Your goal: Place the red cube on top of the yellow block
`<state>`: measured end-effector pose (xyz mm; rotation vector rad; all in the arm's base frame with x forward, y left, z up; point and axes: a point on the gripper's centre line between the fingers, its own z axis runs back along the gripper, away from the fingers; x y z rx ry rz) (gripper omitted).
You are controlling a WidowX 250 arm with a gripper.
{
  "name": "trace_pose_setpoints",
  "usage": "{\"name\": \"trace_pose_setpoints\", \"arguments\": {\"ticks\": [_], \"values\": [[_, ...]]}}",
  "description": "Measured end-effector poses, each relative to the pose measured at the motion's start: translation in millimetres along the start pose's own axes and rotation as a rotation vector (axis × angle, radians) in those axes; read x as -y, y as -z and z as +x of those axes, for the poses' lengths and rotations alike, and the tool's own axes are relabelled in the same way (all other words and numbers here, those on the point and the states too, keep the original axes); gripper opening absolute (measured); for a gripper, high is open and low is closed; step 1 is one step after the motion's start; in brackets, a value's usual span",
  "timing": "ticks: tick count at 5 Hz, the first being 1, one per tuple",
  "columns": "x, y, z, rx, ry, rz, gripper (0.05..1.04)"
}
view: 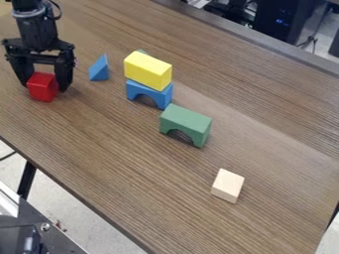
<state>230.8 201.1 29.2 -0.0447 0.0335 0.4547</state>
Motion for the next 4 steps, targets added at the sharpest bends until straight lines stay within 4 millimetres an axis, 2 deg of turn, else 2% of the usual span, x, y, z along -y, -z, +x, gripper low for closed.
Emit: {"name": "trace_pose_setpoints", "arguments": {"ticks": [1, 2, 3, 4], "values": [[2, 3, 3, 0.011, -0.007, -0.014, 0.701], [2, 3, 3, 0.013, -0.009, -0.021, 0.597], [2, 3, 1, 0.0, -0.005, -0.024, 0.597], [13, -18, -10, 0.039, 0.048, -0.049, 0.596]]}}
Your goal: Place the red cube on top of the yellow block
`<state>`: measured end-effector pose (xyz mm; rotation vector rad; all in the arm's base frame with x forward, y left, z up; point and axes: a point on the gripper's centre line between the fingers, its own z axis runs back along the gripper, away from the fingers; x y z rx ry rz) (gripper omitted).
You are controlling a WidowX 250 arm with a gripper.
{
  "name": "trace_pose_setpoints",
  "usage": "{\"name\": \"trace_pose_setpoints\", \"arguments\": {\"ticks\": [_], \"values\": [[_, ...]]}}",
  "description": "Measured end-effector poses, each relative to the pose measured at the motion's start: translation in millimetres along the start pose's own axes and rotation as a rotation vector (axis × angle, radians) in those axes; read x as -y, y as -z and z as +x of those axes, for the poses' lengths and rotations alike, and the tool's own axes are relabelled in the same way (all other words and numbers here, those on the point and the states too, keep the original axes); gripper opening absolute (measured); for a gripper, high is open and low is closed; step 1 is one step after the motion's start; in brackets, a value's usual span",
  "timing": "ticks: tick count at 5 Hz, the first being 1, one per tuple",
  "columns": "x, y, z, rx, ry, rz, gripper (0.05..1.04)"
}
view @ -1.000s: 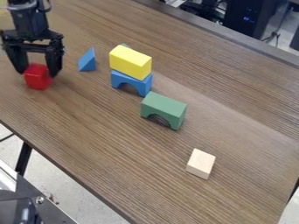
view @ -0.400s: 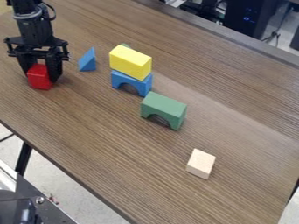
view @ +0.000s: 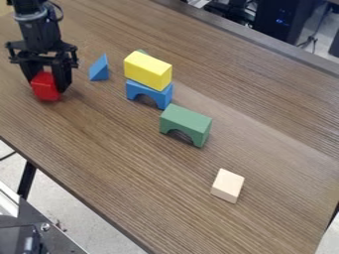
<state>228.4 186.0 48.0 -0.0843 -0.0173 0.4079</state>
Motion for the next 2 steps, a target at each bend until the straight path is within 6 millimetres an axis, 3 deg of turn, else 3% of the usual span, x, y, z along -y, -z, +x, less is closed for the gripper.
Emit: {"name": "trace_pose_setpoints", "arguments": {"ticks": [1, 2], "values": [[41, -42, -14, 0.111, 0.166, -0.017, 0.596], [85, -67, -28, 0.151, 0.346, -0.003, 0.596]]}}
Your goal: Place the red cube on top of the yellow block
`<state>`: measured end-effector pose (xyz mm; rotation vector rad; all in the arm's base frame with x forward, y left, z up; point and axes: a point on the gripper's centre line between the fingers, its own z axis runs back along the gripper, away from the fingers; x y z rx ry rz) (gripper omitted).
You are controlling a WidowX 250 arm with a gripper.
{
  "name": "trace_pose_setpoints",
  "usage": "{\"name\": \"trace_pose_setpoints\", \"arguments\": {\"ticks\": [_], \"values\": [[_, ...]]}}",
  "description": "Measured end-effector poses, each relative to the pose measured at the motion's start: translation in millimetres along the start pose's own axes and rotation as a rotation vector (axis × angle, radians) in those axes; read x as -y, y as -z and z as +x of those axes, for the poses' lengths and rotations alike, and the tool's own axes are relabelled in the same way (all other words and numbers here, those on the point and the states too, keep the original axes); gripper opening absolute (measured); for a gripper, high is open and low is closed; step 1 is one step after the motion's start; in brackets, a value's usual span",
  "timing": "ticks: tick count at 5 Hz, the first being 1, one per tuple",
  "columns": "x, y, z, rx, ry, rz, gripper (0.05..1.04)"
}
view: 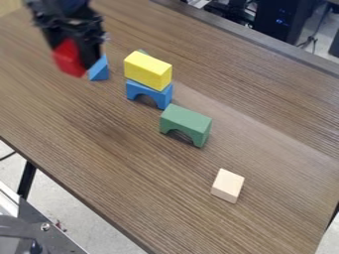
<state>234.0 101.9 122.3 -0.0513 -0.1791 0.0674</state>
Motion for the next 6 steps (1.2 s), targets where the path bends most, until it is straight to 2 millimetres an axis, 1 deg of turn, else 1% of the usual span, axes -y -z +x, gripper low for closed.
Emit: {"name": "trace_pose_setpoints", "arguments": {"ticks": [1, 2, 3, 4, 5, 6], "values": [[32, -4, 5, -0.025, 0.108, -0.028, 0.596], [43, -10, 6, -0.015, 0.122, -0.066, 0.596], [45, -14, 15, 0.012, 0.127, -0.091, 0.596], [42, -11, 29, 0.02, 0.137, -0.078, 0.596], [47, -12, 52, 0.025, 0.172, -0.057, 0.596], [53, -5, 67, -0.005, 0.186, -0.039, 0.596]]}}
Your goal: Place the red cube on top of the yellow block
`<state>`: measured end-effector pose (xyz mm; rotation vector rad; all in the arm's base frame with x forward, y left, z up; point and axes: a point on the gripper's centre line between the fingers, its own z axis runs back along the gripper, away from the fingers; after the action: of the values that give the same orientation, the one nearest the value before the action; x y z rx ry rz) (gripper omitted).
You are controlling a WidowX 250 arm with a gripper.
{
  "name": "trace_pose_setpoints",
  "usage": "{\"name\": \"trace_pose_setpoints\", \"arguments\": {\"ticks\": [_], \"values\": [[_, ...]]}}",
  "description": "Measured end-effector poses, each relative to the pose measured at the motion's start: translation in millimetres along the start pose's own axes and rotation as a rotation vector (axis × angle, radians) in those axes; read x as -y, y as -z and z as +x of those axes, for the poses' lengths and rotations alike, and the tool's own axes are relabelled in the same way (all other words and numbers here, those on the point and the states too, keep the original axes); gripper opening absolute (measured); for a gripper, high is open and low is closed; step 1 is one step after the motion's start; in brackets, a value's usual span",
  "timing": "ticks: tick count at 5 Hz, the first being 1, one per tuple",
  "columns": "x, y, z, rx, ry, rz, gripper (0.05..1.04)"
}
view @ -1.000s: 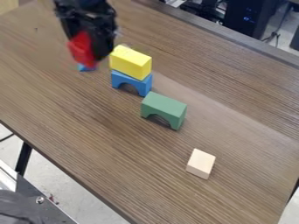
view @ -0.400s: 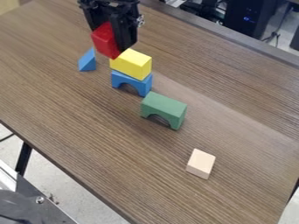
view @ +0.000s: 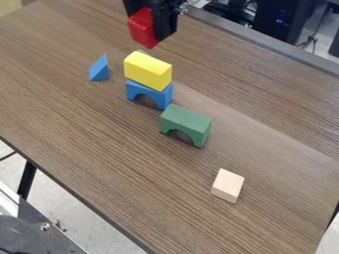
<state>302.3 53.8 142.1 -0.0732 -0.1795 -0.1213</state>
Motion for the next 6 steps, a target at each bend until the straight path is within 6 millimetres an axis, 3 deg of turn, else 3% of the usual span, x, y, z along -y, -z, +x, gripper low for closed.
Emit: {"name": "trace_pose_setpoints", "arguments": {"ticks": [2, 4, 6], "values": [[-2, 19, 11, -0.037, -0.143, 0.004, 0.596], [-28, 34, 12, -0.043, -0.307, -0.068, 0.596], [-39, 48, 8, -0.095, -0.302, -0.056, 0.596]]}}
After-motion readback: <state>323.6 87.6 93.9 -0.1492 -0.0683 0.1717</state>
